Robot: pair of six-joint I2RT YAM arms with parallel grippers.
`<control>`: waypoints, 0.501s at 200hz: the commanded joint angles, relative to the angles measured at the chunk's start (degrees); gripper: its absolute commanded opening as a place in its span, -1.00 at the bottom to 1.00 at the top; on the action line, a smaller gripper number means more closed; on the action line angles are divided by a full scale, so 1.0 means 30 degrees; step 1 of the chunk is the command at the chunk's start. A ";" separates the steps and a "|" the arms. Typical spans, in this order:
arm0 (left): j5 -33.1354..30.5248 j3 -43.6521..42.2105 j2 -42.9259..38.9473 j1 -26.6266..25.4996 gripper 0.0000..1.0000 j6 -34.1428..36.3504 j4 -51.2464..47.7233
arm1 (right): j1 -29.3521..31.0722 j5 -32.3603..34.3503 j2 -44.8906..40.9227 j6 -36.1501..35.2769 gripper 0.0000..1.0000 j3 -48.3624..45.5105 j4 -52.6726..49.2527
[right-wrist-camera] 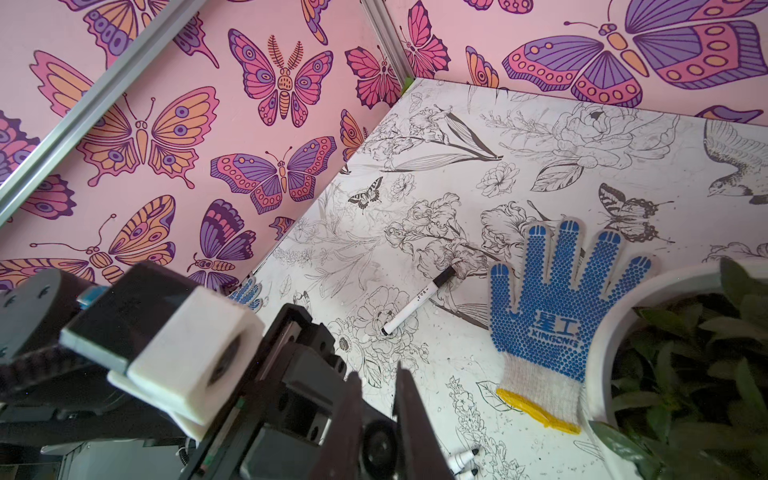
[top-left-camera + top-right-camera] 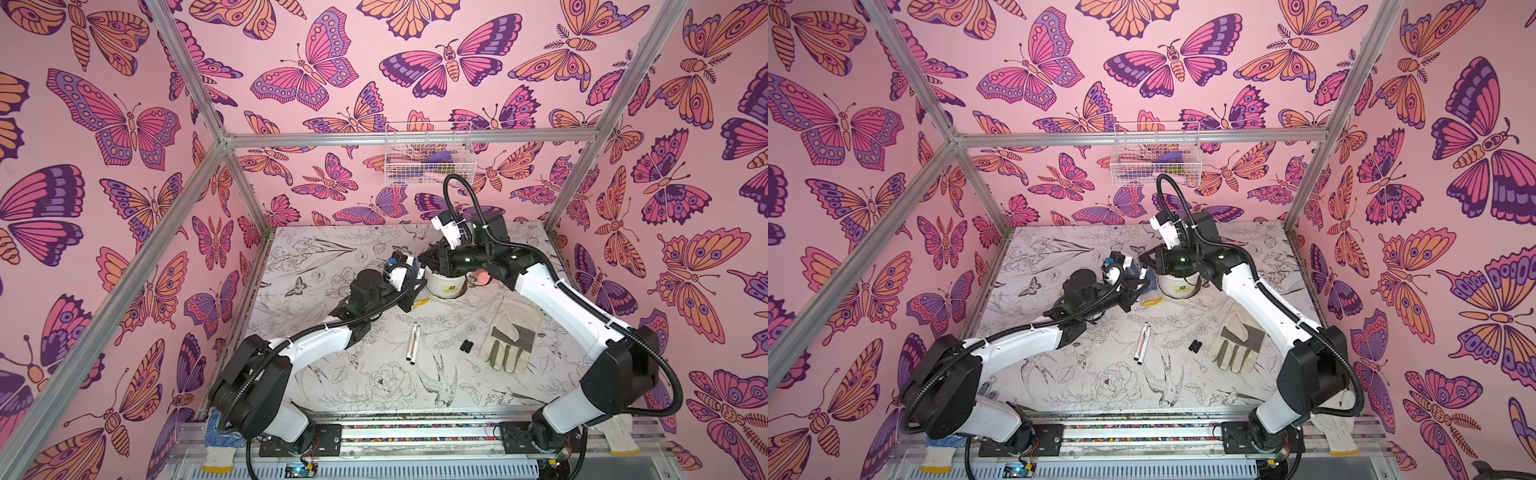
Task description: Insert the pens into the pen caps
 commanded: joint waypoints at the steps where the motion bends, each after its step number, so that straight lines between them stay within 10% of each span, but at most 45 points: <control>1: -0.3419 0.2412 -0.2708 0.0813 -1.00 -0.1040 0.8329 | 0.0074 -0.0999 0.0745 -0.0261 -1.00 -0.2429 -0.9087; 100: -0.4502 0.0449 -0.2001 -0.1517 -1.00 -0.0238 0.8208 | 0.0927 -0.1502 0.1172 -0.0034 -1.00 -0.1884 -0.8924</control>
